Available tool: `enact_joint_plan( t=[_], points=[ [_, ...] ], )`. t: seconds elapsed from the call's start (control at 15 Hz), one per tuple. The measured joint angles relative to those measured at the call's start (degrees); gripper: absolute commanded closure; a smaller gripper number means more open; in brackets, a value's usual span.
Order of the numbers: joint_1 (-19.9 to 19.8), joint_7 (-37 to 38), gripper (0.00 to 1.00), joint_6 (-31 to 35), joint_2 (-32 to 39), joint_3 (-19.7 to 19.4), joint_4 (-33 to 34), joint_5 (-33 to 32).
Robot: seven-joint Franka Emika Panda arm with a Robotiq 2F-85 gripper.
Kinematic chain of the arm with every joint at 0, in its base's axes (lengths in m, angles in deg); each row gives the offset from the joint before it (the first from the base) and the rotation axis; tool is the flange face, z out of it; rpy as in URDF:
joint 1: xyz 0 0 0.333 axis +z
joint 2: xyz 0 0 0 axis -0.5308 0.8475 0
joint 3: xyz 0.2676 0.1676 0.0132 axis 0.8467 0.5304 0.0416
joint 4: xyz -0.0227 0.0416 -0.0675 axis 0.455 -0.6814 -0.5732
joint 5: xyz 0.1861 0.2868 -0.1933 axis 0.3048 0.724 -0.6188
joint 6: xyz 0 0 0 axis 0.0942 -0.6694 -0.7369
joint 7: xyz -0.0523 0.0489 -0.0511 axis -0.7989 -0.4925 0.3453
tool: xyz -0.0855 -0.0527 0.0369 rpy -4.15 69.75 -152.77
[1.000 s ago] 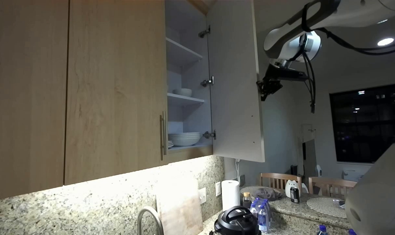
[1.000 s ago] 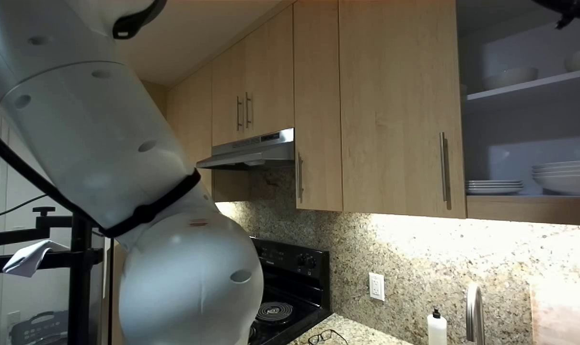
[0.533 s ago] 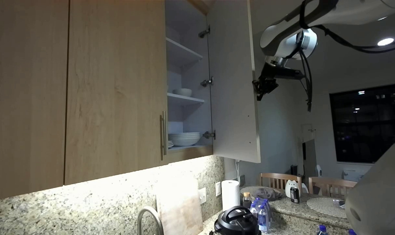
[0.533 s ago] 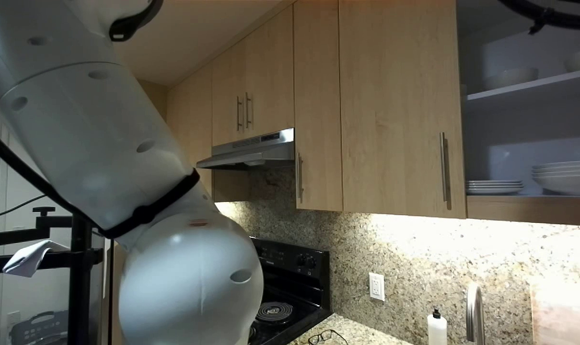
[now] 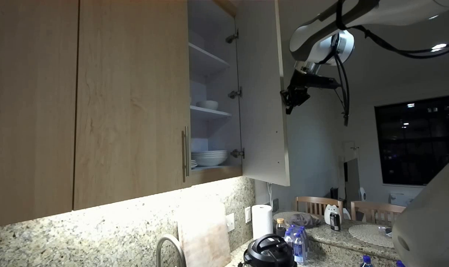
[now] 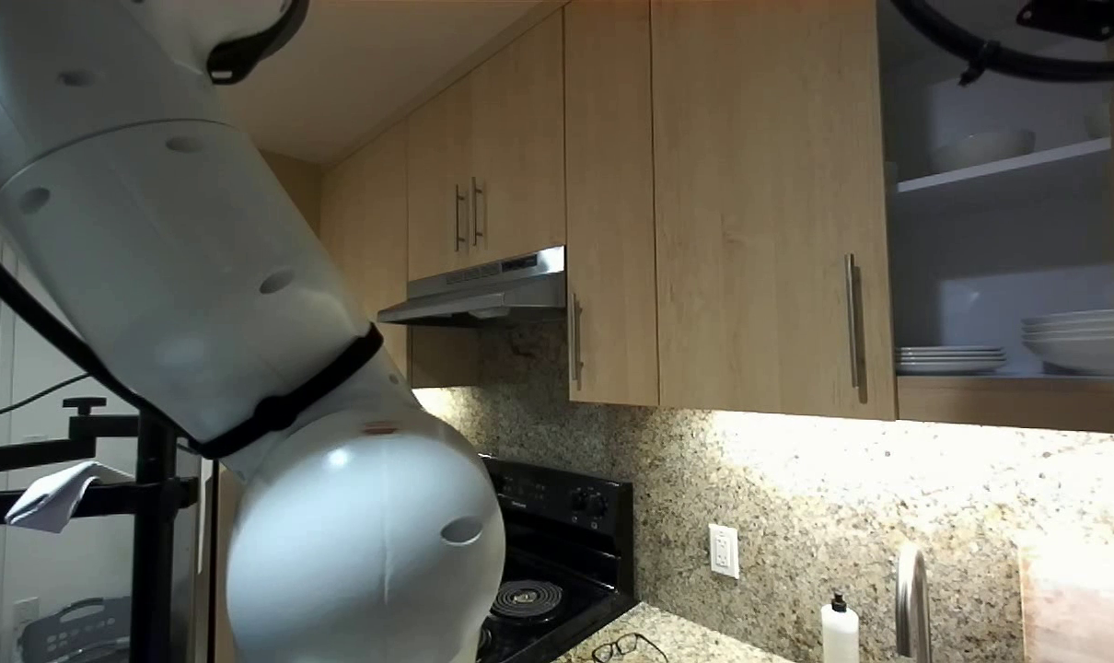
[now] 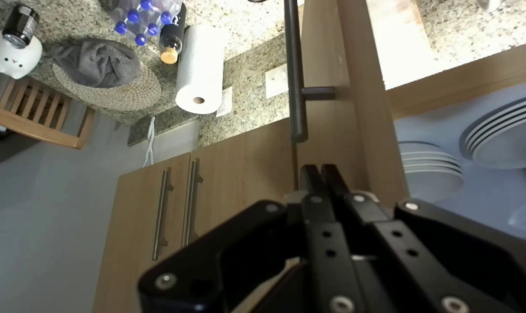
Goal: Close the right cabinet door
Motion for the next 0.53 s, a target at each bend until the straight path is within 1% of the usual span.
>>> enact_joint_plan(
  t=[0.2,0.53],
  points=[
    [-0.18,4.19,0.93,-1.12,-0.10,1.84,0.00,0.00],
    [-0.28,11.61,0.93,-2.07,0.18,6.85,0.00,0.00]
  ],
)
